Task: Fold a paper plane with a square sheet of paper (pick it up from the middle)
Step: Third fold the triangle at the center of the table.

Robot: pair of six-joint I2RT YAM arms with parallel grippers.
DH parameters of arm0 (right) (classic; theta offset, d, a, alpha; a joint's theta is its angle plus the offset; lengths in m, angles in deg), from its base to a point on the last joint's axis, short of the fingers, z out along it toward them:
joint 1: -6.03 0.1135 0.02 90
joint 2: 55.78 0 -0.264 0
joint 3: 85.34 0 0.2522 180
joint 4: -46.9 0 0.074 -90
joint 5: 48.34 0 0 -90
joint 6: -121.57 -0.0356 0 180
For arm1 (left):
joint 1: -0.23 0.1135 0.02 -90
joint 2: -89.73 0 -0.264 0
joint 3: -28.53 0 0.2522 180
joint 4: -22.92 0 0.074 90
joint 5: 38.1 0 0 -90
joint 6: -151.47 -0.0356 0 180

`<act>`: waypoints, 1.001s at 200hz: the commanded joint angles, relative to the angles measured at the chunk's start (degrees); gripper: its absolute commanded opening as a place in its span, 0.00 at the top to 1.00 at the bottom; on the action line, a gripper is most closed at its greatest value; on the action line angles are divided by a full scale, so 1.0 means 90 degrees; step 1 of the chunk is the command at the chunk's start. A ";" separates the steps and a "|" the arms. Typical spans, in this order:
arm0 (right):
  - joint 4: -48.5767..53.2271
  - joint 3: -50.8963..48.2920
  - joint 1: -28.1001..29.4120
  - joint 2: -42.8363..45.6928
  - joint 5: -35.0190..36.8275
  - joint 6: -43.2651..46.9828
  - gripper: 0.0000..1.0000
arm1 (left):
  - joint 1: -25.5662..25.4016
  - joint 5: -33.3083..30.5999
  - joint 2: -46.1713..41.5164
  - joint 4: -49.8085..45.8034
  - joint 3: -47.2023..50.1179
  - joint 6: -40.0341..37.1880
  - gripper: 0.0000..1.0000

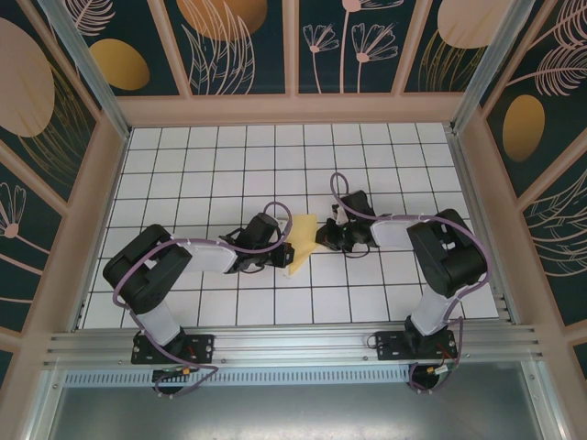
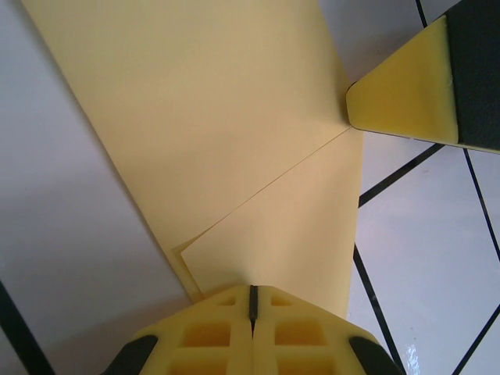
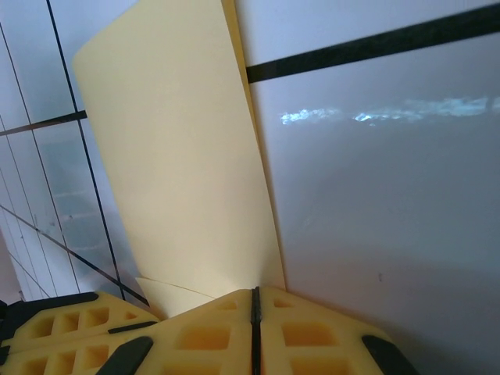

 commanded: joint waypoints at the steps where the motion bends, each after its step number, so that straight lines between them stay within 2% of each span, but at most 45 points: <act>1: -0.0007 0.0079 -0.0036 0.0110 0.0073 -0.0027 0.89 | 0.0022 -0.0470 0.0325 -0.0850 0.0119 -0.0117 0.97; 52: 0.0465 0.0157 -0.0038 -0.0225 0.0668 0.0036 0.89 | 0.0027 -0.0524 0.0307 -0.0892 0.0117 -0.0065 1.00; 110: 0.0561 0.0300 0.0278 0.0729 0.0350 0.0066 0.88 | 0.0028 -0.0612 0.0279 -0.0889 0.0149 0.0032 1.00; 148: 0.0337 0.0198 0.0796 0.0585 0.0384 -0.0212 0.89 | 0.0027 -0.0627 0.0252 -0.0890 0.0149 0.0054 1.00; 200: -0.0118 0.0062 0.1004 0.0281 0.0364 -0.0453 0.90 | 0.0024 -0.0700 0.0212 -0.0980 0.0121 0.0006 1.00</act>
